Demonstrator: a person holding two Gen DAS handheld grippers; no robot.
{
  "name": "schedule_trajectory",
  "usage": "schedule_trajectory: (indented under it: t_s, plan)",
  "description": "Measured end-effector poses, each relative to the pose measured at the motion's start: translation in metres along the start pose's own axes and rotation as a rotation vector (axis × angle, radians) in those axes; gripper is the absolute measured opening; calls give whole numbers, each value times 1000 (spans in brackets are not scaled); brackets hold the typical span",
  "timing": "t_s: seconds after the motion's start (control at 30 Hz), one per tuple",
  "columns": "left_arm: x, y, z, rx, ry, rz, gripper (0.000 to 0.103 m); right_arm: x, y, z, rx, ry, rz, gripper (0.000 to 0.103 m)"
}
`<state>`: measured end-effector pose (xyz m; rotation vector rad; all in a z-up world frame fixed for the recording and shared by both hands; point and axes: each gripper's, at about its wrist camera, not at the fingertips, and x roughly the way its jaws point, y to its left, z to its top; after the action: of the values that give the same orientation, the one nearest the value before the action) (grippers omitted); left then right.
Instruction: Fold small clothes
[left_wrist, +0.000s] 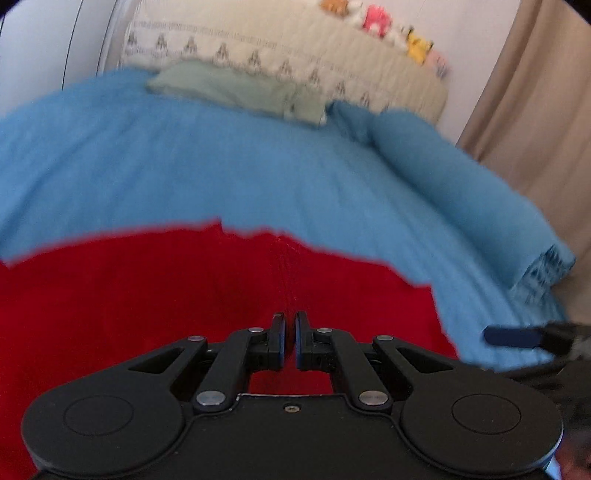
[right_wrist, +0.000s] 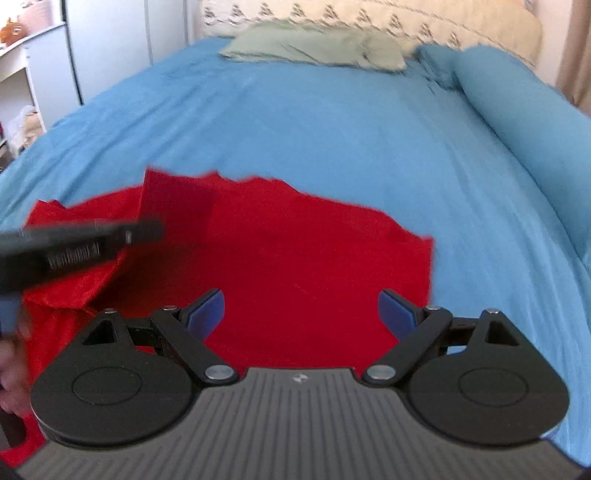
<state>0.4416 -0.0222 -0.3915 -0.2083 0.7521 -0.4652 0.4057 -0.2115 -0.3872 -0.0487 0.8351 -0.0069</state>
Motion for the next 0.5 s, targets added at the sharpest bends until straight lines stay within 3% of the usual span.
schedule_trajectory:
  t_s: [0.17, 0.2, 0.23, 0.27, 0.33, 0.5]
  plan:
    - [21, -12, -14, 94, 78, 37, 5, 12, -30, -17, 55, 23, 35, 103]
    - [23, -14, -13, 117, 85, 31, 10, 14, -34, -19, 80, 29, 51, 103]
    - [23, -13, -13, 127, 86, 12, 28, 16, -41, -20, 110, 34, 67, 103]
    - [22, -10, -12, 122, 89, -7, 61, 18, -46, -19, 142, 40, 79, 103]
    - [14, -3, -8, 92, 71, -17, 86, 21, -53, -19, 196, 64, 106, 103]
    - [-28, 20, 5, 72, 39, 121, 89, 23, -58, -13, 308, 106, 257, 102]
